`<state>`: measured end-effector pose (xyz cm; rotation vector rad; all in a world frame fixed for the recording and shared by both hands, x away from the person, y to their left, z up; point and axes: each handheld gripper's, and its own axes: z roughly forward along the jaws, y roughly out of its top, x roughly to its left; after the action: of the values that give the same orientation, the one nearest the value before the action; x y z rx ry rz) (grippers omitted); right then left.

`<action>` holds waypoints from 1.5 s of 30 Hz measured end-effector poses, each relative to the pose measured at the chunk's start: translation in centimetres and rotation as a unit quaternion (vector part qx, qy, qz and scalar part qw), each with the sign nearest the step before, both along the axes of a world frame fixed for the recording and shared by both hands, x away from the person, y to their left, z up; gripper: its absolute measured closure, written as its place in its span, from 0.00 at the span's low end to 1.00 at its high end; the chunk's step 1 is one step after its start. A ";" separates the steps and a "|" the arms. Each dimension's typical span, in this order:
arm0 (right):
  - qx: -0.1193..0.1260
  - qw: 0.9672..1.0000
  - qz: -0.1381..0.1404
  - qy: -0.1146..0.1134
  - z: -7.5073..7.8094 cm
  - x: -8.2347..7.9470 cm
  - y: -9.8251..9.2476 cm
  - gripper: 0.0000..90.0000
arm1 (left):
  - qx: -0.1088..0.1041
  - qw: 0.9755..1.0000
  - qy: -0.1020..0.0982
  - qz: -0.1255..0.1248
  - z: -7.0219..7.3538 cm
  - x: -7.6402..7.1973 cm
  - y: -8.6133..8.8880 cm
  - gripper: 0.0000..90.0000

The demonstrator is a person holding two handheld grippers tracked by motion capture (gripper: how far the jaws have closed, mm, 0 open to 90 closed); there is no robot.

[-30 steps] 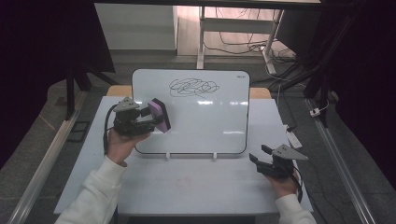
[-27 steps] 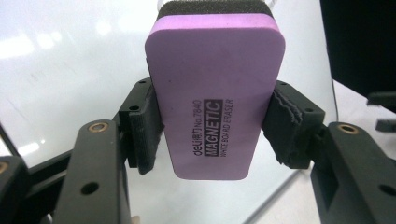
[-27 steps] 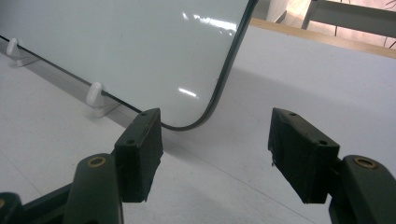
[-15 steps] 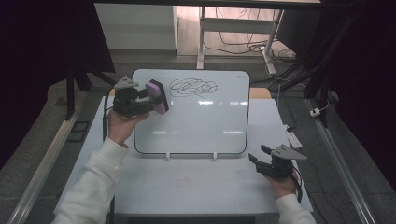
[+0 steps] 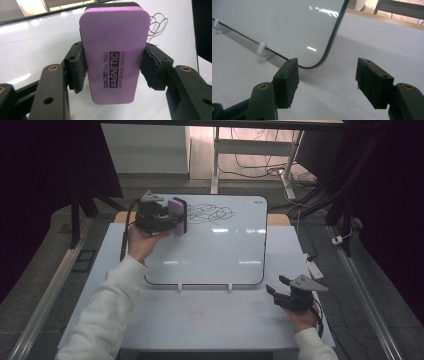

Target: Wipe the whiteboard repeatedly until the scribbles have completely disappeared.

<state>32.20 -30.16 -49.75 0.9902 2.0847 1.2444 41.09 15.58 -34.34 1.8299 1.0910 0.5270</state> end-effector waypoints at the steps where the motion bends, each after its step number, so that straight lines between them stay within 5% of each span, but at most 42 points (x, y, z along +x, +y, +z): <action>1: 0.000 1.000 0.000 0.000 0.0 0.0 0.0 0.39 | 0.000 1.000 0.000 0.000 0.0 0.1 0.0 0.46; 16: 0.001 1.000 -0.002 -0.003 0.0 0.0 0.0 0.39 | -0.008 1.000 0.006 -0.007 -0.3 1.3 -1.2 0.46; 30: 0.002 1.000 0.003 -0.003 -0.1 -0.1 0.0 0.39 | 0.012 0.999 0.010 -0.047 -0.9 3.2 -7.1 0.47; 34: 0.002 1.000 0.004 -0.003 -0.1 0.0 0.0 0.39 | 0.035 0.998 0.000 -0.046 -0.7 3.2 -8.5 0.47; 38: 0.003 1.000 0.002 -0.003 -0.1 -0.1 -0.2 0.38 | 0.047 0.999 -0.015 -0.022 -0.2 2.8 -7.3 0.47; 45: 0.001 1.000 -0.002 -0.003 -0.2 -0.1 -0.3 0.38 | 0.046 0.998 -0.018 0.041 0.3 2.5 -1.6 0.47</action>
<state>32.14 -30.41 -49.92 0.9902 2.0760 1.2470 43.57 13.98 -34.01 1.8538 1.1371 0.6669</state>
